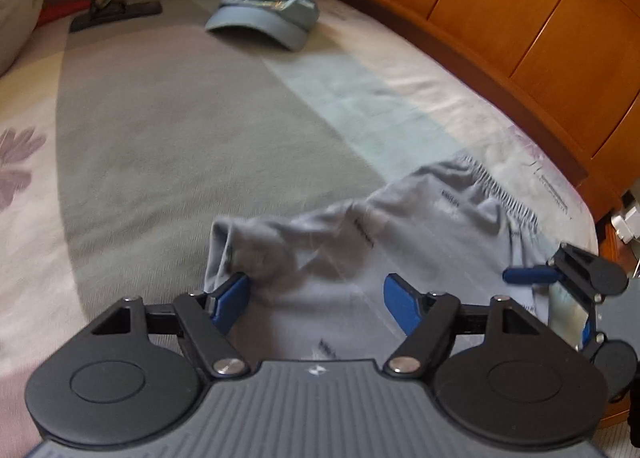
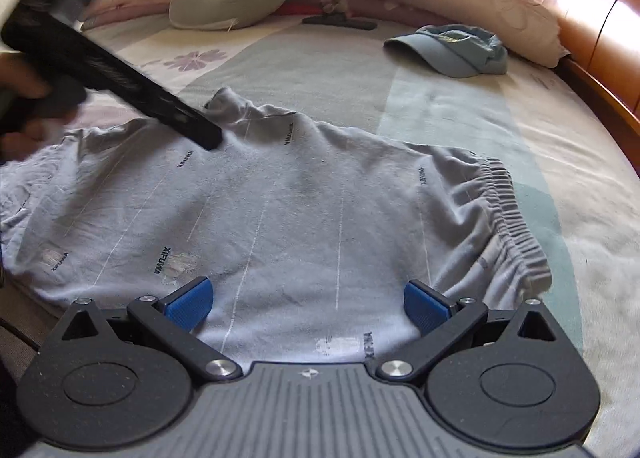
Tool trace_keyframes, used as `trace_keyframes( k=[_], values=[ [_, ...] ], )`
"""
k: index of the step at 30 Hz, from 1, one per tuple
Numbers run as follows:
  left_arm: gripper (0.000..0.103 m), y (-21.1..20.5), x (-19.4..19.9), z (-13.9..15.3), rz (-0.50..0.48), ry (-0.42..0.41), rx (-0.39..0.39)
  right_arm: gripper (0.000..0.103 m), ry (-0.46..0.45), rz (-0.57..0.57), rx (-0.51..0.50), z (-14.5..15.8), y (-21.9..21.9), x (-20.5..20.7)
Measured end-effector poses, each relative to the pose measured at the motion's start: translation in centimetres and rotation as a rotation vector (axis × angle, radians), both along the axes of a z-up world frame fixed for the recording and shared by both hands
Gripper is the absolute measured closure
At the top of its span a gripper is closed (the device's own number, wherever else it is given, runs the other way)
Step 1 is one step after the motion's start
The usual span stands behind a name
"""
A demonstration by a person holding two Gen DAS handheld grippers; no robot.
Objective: Fold clothes
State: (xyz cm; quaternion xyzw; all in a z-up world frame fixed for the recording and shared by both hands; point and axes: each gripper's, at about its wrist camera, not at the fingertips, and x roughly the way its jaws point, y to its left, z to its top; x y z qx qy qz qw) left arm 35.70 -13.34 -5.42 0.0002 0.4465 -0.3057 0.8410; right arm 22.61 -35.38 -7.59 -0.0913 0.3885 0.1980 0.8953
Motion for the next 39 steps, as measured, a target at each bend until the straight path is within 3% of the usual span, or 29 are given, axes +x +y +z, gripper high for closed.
trace_keyframes(
  k=[2,5,8,14,19,22,26,29,32,35,39],
  values=[
    [0.029,-0.7,0.5,0.3,-0.003,-0.024,0.053,0.000,-0.014,-0.001,0.006,-0.1,-0.3,-0.4],
    [0.030,-0.4,0.9,1.0,0.022,0.012,0.034,0.000,-0.023,0.008,0.006,0.0,-0.5,-0.7],
    [0.028,0.6,-0.9,3.2,0.012,-0.033,0.002,0.000,-0.014,0.011,0.016,0.6,-0.5,-0.7],
    [0.027,3.7,-4.8,6.3,0.021,-0.104,0.091,0.000,-0.015,0.098,0.111,1.7,1.3,-0.5],
    [0.026,7.5,-7.4,6.7,0.107,-0.117,0.146,0.000,-0.010,0.159,0.009,0.3,4.8,-0.7],
    [0.026,10.1,-9.0,6.3,0.157,-0.111,0.194,0.000,-0.012,0.138,0.042,-0.1,3.1,-2.2],
    [0.024,13.2,-10.8,6.1,0.182,-0.121,0.269,0.000,0.033,0.086,-0.006,1.0,2.3,-3.0],
    [0.021,15.2,-12.0,5.8,0.177,-0.122,0.287,0.000,0.006,0.062,0.006,2.4,4.4,-2.7],
    [0.021,16.4,-13.0,5.5,0.168,-0.122,0.307,0.000,-0.044,0.118,0.059,3.5,8.4,-2.1],
    [0.021,17.9,-13.9,5.2,0.182,-0.111,0.298,0.000,-0.063,0.208,0.030,3.0,13.4,-1.0],
    [0.020,20.1,-15.1,4.3,0.225,-0.078,0.286,0.000,-0.031,0.272,0.019,1.7,16.7,0.2]
  ],
)
